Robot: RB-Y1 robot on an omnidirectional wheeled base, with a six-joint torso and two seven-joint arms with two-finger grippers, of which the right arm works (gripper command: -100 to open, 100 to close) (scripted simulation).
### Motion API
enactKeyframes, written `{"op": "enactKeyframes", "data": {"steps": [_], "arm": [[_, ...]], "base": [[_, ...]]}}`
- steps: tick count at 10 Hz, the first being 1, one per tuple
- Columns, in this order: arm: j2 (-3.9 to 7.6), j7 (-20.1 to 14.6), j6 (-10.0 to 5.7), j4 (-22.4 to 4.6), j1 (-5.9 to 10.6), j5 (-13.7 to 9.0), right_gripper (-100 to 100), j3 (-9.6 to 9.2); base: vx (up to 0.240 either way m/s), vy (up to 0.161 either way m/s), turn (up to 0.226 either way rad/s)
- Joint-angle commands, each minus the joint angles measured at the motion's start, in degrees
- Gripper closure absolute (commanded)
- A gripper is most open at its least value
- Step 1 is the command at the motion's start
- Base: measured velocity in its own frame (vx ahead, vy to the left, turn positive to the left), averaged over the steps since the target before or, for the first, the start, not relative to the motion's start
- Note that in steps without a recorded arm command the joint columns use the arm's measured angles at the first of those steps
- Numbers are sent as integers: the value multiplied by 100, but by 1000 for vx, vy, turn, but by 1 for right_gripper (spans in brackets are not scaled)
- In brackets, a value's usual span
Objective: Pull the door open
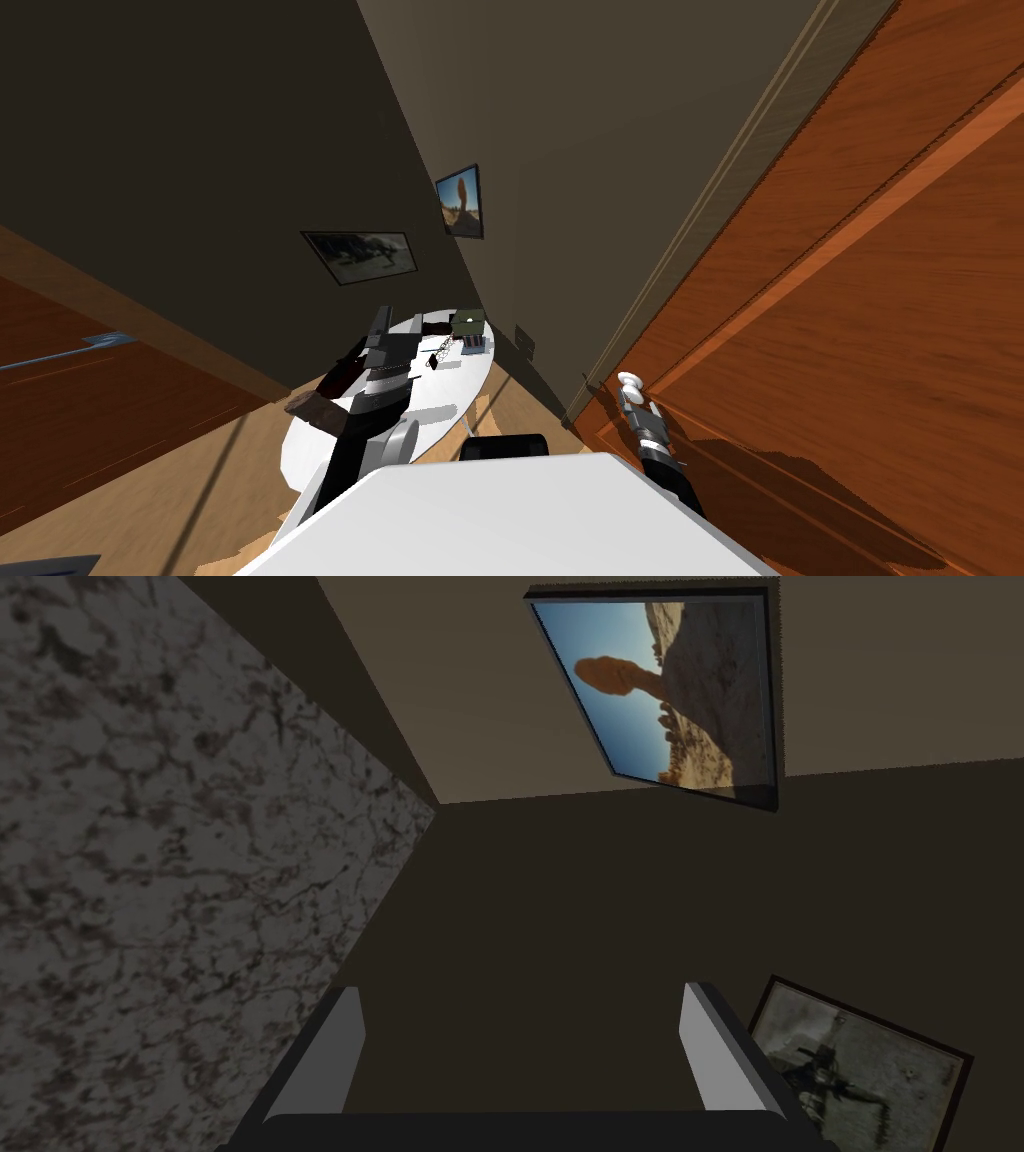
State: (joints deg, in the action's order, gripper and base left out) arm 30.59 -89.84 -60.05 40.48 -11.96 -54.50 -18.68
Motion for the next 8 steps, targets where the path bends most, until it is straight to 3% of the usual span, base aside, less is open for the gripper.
{"op": "enactKeyframes", "data": {"steps": [1,6,8], "arm": [[-1,0,-1,-3,1,1,-100,-1],[-1,0,-1,-3,1,1,-100,-1],[54,-198,-96,-155,49,117,-100,-115]], "base": [[0,0,0],[1,-1,3],[4,-5,15]]}}
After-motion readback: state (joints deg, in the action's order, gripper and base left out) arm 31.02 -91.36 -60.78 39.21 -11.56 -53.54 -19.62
